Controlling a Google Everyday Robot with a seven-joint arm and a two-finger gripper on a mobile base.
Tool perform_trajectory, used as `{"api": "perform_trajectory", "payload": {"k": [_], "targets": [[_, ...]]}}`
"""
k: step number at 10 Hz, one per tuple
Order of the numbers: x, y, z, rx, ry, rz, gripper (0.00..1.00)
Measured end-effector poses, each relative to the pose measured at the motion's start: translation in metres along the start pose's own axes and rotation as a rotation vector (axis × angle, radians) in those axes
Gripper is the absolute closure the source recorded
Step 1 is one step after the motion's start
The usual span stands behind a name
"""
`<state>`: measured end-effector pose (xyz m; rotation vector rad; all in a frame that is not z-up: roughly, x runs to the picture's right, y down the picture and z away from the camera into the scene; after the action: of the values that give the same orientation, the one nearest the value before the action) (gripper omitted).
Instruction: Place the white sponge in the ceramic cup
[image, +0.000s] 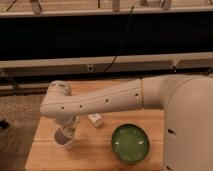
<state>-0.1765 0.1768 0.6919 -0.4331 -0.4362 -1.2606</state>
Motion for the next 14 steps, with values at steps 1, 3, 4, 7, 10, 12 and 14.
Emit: {"api": "perform_trajectory", "payload": {"k": [1,3,4,7,10,12,14], "targets": [[0.0,-0.001,0.0,0.0,0.001,-0.001,1.0],[0.0,-0.001,0.0,0.0,0.003,-0.004,1.0],[0.0,-0.002,0.0,0.0,0.003,-0.006,1.0],[0.001,-0.003,0.0,0.001,0.006,-0.011,1.0],[0.001,-0.003,0.001,-0.001,0.009,-0.016,1.0],[-0.003,-0.01,-0.004,-0.002,0.021,-0.038,1.0],[-0.004,-0.012,-0.009,0.001,0.029,-0.047,1.0]]}}
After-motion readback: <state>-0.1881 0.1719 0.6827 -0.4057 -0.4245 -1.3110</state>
